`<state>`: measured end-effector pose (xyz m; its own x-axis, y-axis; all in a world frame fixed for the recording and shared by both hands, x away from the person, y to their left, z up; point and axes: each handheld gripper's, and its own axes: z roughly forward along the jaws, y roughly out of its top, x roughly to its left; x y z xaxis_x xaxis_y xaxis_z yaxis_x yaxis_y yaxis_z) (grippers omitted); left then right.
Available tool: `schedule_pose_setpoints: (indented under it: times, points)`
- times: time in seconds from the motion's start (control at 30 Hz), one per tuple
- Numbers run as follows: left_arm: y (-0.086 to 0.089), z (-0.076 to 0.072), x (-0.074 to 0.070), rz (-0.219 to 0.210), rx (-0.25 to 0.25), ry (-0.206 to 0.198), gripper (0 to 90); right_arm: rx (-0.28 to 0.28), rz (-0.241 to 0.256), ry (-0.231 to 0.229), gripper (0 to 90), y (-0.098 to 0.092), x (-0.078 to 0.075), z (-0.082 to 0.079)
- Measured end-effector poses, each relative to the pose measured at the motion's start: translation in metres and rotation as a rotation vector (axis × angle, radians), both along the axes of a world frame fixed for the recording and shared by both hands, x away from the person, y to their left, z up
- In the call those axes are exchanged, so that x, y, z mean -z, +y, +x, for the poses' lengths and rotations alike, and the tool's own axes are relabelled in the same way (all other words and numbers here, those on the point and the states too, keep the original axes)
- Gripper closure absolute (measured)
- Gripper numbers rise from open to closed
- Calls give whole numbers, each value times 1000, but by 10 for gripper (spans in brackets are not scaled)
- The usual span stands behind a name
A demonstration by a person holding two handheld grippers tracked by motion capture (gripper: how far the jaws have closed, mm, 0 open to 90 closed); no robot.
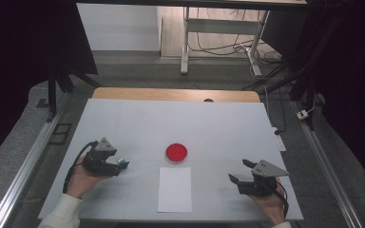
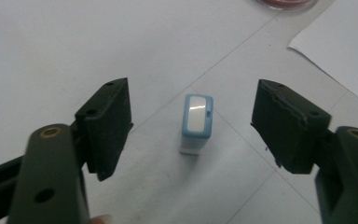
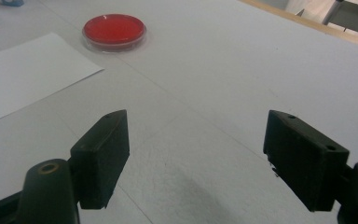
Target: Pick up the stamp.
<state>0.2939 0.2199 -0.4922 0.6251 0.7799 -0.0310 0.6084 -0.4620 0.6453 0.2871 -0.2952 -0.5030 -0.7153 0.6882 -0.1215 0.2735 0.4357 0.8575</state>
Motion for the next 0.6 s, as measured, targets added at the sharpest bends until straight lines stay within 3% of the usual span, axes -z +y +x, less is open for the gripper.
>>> schedule_pose_setpoints:
  times: [0.3,0.6]
  points:
    - [-3,3,7,14,7,15,397,5,-11,8,226,-1,2,0]
    - [-2,2,9,18,13,16,546,5,-6,10,227,-2,3,0]
